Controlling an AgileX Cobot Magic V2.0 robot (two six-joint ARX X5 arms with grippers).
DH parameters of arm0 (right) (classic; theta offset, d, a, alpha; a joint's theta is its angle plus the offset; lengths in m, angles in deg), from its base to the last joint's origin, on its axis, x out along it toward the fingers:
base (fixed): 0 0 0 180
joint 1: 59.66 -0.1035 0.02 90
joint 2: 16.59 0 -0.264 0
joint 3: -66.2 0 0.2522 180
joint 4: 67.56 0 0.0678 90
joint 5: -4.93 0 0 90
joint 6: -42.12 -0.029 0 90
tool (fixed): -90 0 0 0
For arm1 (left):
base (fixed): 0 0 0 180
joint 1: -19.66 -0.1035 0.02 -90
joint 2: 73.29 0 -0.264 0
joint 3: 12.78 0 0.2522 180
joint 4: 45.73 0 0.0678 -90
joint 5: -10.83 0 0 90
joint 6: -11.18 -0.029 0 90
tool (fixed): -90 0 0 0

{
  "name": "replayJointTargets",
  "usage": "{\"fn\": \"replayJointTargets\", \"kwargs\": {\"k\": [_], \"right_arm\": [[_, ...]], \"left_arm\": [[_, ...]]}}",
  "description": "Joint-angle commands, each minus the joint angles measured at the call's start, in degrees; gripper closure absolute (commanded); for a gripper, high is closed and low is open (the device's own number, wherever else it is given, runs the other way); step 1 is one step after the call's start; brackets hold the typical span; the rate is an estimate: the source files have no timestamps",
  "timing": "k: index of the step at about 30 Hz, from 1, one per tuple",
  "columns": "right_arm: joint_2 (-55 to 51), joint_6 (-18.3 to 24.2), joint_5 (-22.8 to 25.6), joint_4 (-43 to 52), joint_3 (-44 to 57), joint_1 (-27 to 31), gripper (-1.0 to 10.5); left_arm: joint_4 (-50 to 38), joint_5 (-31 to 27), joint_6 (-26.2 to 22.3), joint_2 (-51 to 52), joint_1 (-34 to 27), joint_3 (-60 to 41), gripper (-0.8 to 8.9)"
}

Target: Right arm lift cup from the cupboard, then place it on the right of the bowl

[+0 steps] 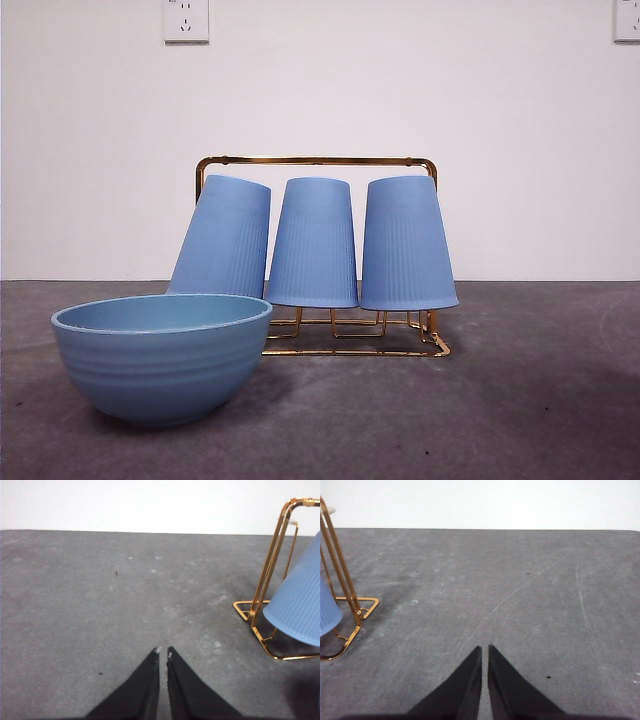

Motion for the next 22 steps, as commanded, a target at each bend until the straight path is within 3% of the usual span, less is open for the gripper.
{"fn": "replayJointTargets", "kwargs": {"k": [1, 11, 22], "right_arm": [[-0.09, -0.04, -0.02, 0.7, 0.28, 0.11, 9.3], [-0.04, -16.83, -7.02, -0.13, -0.39, -0.37, 9.3], [1.77, -23.58, -7.3, -3.67, -8.33, -2.78, 9.3]], "left_arm": [[-0.15, -0.09, 4.9, 0.07, -0.04, -1.05, 7.89], [-0.55, -0.07, 17.81, -1.73, 0.46, -0.11, 7.99], [-0.39, 0.11, 21.24, -11.32, 2.97, 10.03, 7.99]]}}
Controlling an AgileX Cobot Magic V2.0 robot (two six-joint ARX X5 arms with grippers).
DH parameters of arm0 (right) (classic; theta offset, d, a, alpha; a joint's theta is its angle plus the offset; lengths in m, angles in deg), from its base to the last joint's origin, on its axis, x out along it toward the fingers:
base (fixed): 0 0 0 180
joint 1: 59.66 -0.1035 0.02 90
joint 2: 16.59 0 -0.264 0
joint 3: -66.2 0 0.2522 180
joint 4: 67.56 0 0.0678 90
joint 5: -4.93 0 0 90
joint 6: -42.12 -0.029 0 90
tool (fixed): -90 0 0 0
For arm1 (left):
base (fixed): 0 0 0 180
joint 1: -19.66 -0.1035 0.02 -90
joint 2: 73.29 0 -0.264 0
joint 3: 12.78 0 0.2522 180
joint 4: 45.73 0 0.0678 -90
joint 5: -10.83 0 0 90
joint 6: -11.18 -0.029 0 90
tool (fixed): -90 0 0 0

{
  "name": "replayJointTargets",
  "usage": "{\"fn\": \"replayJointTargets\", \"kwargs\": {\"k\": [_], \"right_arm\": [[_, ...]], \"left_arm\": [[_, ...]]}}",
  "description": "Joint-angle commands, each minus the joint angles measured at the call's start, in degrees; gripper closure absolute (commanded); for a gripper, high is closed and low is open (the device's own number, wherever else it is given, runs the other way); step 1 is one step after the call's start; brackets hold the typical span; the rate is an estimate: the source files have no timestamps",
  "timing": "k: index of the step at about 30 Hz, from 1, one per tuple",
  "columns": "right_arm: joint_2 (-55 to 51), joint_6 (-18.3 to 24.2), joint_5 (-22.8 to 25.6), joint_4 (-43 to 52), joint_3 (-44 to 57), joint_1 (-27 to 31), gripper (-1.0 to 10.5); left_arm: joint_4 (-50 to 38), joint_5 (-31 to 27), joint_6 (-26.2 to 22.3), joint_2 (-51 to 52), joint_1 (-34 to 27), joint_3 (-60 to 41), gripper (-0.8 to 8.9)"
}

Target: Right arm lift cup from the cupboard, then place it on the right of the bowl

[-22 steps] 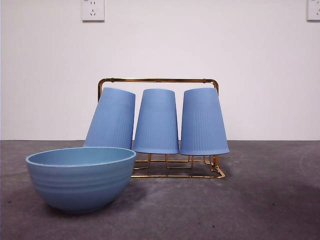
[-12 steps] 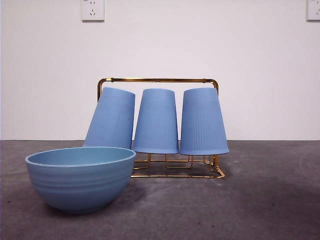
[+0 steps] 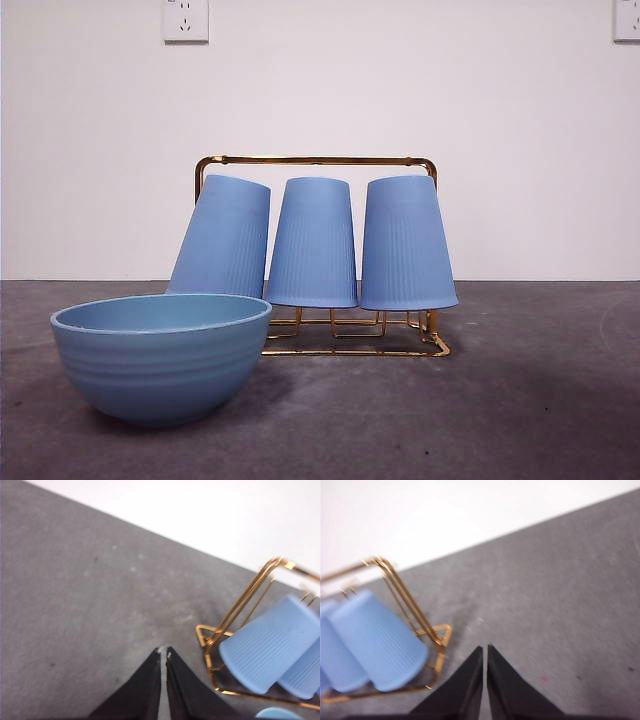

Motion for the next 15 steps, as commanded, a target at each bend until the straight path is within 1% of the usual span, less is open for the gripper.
{"fn": "replayJointTargets", "kwargs": {"k": [1, 6, 11, 15], "right_arm": [[1.51, -2.38, -0.17, -0.85, -3.3, -0.87, 9.3], [6.21, -2.05, -0.39, -5.55, -10.95, -1.97, 9.3], [12.57, -0.09, -4.31, -9.84, -18.36, -2.71, 9.3], [18.56, 3.04, -7.72, -14.34, -24.11, -3.21, 9.3]], "left_arm": [[-0.28, 0.57, 1.53, -3.78, 0.74, 3.54, 7.99], [3.76, 2.69, 0.92, -11.78, 1.97, 11.41, 7.99], [6.01, 5.11, -0.87, -19.87, 3.58, 19.45, 7.99], [7.19, 10.03, -0.92, -26.32, 5.2, 25.57, 7.99]]}}
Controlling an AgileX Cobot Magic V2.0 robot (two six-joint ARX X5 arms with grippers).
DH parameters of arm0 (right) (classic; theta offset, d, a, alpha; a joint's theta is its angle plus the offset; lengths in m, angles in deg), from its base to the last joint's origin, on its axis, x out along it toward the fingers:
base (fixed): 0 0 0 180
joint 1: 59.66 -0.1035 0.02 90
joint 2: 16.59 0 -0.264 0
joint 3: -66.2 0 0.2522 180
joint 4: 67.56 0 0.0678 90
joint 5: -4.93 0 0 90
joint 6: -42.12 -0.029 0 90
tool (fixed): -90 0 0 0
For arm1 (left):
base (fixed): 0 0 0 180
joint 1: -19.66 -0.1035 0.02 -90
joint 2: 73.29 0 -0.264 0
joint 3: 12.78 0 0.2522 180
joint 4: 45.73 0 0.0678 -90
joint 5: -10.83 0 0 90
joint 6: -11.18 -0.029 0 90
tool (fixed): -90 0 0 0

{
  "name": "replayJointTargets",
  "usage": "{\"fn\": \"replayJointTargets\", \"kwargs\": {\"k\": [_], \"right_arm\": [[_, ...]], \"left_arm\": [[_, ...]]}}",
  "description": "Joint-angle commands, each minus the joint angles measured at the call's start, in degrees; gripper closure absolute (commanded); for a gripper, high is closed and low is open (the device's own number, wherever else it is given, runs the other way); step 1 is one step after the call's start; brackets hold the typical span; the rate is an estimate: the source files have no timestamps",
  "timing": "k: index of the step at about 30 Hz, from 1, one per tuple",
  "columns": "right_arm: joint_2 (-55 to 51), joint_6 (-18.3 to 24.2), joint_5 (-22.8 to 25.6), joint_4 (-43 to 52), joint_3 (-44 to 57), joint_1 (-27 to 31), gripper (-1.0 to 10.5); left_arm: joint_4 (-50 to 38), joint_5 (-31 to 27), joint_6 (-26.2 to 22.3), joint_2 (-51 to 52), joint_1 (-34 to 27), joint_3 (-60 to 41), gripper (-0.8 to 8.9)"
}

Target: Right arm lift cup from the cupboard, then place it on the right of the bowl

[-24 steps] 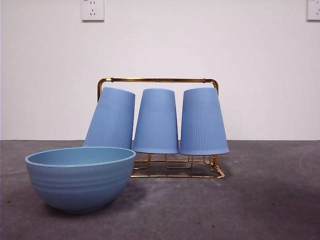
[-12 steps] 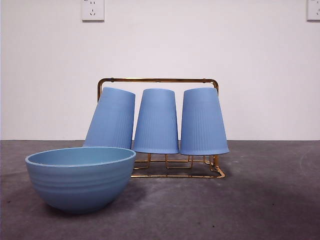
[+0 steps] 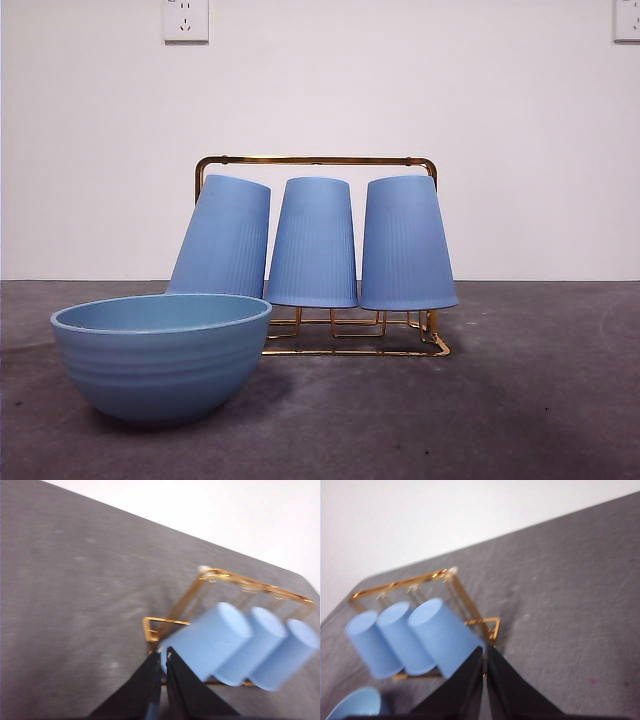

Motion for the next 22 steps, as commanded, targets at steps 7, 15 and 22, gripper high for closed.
{"fn": "replayJointTargets", "kwargs": {"k": [7, 15, 22], "right_arm": [[13.88, 11.89, -7.45, -10.8, -12.26, -1.4, 9.3], [22.49, 22.16, -17.86, -13.75, -17.16, -5.09, 9.3], [24.44, 23.8, -20.15, -13.55, -17.25, -6.78, 9.3]], "left_arm": [[6.21, 15.8, -3.02, -13.99, 3.5, 12.41, 7.99], [14.14, 23.71, -12.35, -20.7, 8.11, 17.57, 7.99], [14.67, 23.76, -20.02, -22.21, 9.68, 18.01, 7.92]]}}
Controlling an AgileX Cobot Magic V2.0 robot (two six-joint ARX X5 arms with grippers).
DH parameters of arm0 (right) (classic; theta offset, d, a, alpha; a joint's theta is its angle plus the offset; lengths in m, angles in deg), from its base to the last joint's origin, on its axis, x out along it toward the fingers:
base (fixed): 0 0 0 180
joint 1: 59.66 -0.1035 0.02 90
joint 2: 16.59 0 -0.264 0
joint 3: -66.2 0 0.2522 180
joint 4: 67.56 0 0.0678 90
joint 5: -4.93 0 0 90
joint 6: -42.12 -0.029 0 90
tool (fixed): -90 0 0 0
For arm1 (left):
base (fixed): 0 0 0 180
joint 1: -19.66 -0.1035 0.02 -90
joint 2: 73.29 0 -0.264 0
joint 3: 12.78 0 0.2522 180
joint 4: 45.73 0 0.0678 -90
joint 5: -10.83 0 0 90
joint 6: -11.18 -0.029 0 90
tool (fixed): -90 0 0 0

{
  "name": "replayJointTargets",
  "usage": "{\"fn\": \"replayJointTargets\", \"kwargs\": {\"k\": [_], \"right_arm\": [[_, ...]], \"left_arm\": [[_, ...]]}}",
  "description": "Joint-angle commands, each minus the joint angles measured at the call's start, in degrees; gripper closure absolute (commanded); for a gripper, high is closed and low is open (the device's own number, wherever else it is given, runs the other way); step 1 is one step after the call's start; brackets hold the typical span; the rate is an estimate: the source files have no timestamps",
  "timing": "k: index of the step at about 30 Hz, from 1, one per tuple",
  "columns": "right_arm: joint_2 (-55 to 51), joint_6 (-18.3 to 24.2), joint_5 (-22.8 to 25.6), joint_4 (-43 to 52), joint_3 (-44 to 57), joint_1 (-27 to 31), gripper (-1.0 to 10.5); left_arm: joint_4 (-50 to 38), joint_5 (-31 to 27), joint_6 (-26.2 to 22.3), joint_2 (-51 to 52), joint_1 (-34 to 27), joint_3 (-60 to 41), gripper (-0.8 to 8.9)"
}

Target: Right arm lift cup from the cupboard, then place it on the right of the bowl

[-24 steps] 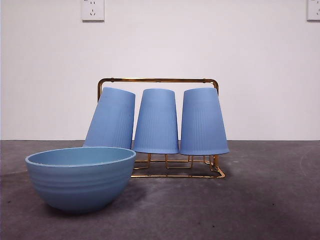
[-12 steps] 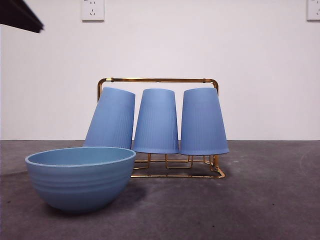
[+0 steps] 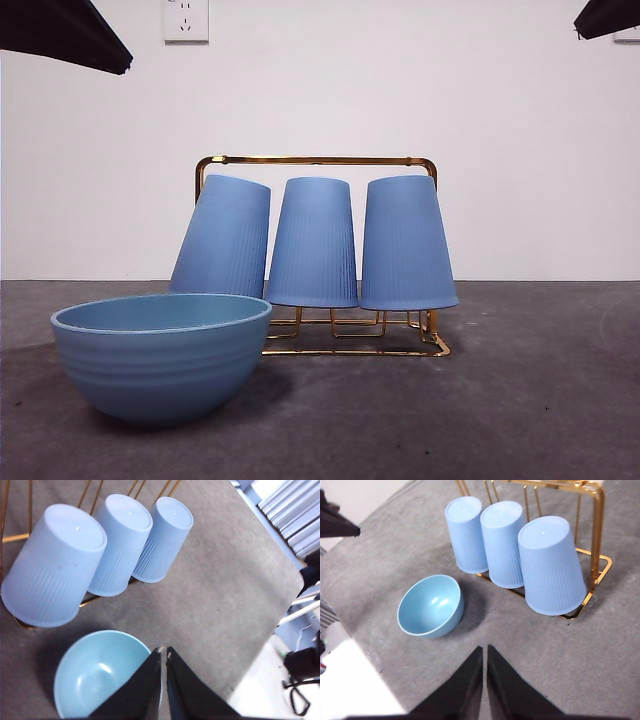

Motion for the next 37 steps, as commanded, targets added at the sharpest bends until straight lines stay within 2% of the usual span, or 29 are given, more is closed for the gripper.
{"fn": "replayJointTargets", "kwargs": {"k": [1, 7, 10, 11, 13, 15, 17, 27, 31, 37], "right_arm": [[0.31, 1.42, -0.17, 0.42, -0.9, -0.35, 9.3], [0.35, 1.44, 0.2, 0.42, -0.9, -0.35, 9.1], [0.52, 1.42, 0.42, 0.44, -0.9, -0.35, 7.0], [0.52, 1.4, 0.39, 0.44, -0.9, -0.35, 6.0], [0.52, 1.36, 0.39, 0.44, -0.9, -0.35, 4.7], [0.52, 1.2, 0.35, 0.44, -0.9, -0.35, 4.0], [0.52, 0.5, 0.35, 0.44, -0.9, -0.35, 4.0], [1.22, -4.79, 0.7, -0.02, -1.29, -0.35, 4.0], [4.66, -5.33, 3.54, -2.69, -4.0, -1.62, 4.0], [14.45, -3.96, 11.61, -8.9, -13.25, -6.71, 4.0]], "left_arm": [[-1.16, 0.52, -4.35, -0.55, 0.24, 1.09, 7.84], [-1.27, 0.5, -5.03, -0.55, 0.24, 1.09, 7.55], [-1.29, 0.5, -5.44, -0.55, 0.24, 1.09, 6.03], [-1.36, 0.5, -5.42, -0.55, 0.24, 1.09, 5.3], [-1.4, 0.5, -5.42, -0.55, 0.24, 1.09, 3.93], [-1.42, 0.5, -5.42, -0.55, 0.24, 1.09, 2.97], [-1.42, 0.5, -5.42, -0.55, 0.24, 1.09, 2.57], [-1.38, 0.5, -5.38, -0.42, 0.24, 1.09, 2.52], [-1.14, 0.5, -5.38, -0.33, 0.24, 1.09, 2.52], [-0.9, 0.5, -5.4, -0.22, 0.24, 1.09, 2.52]]}}
